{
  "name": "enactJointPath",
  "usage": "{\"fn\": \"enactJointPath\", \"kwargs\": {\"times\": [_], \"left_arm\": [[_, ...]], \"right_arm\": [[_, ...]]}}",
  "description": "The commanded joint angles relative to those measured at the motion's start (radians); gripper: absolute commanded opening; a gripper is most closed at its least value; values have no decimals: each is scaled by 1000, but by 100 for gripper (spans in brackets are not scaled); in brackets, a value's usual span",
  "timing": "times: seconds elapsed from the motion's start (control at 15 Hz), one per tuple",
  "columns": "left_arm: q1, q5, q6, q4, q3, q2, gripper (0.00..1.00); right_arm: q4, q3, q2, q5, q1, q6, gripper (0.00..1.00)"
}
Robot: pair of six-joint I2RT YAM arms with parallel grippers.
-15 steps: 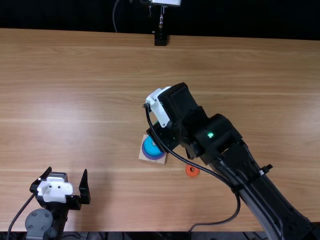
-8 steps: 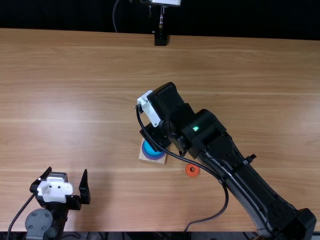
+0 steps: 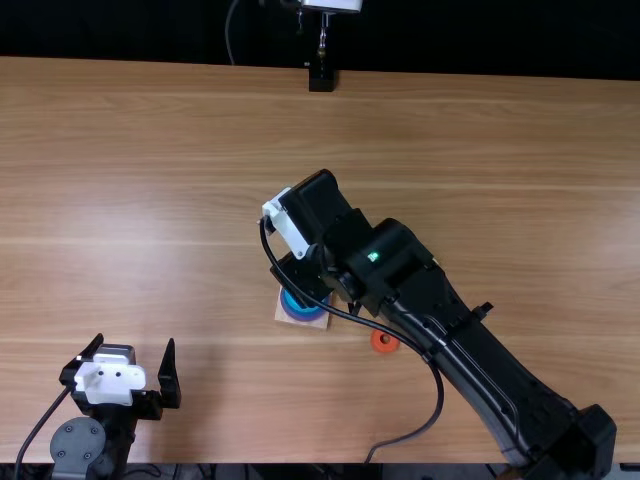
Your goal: Build the Hanoi tower: stack the rings onto the peg from bottom to top in this color order: purple, dark blue, light blue, dark green, light green, yellow, orange.
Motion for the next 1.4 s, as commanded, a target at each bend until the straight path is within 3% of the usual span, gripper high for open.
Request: {"fn": "enactJointPath", "kwargs": {"times": [0.0,0.07,0.13,0.2,0.33,0.6,0.67,0.8,0.87,0.93,1.0,1.13,1.33], "left_arm": [[4,-5,7,-75,-109,-12,100],[4,-5,7,-75,-109,-12,100],[4,-5,7,-75,-109,-12,100],[4,-5,7,-75,-109,-12,100],[4,-5,7,-75,-109,-12,100],[4,-5,7,-75,-109,-12,100],[4,-5,7,-75,-109,-12,100],[4,-5,7,-75,-109,-12,100],[4,-5,9,-75,-109,-12,100],[4,-5,7,-75,-109,-12,100],[4,-5,7,-75,-109,-12,100],[4,-5,7,-75,-109,-12,100],[4,-5,9,-75,-109,-12,100]], "right_arm": [[4,21,9,-7,16,5,0],[4,16,9,-5,16,5,0],[4,15,9,4,18,5,35],[-11,15,11,9,18,3,95],[-5,15,9,26,18,5,100],[9,30,3,22,20,10,100],[28,38,2,22,18,40,100],[133,90,0,26,9,200,100],[194,107,2,30,7,266,100],[262,105,3,35,6,295,100],[304,94,5,35,4,297,100],[311,90,8,70,-56,288,100],[315,70,9,68,-161,284,100]]}}
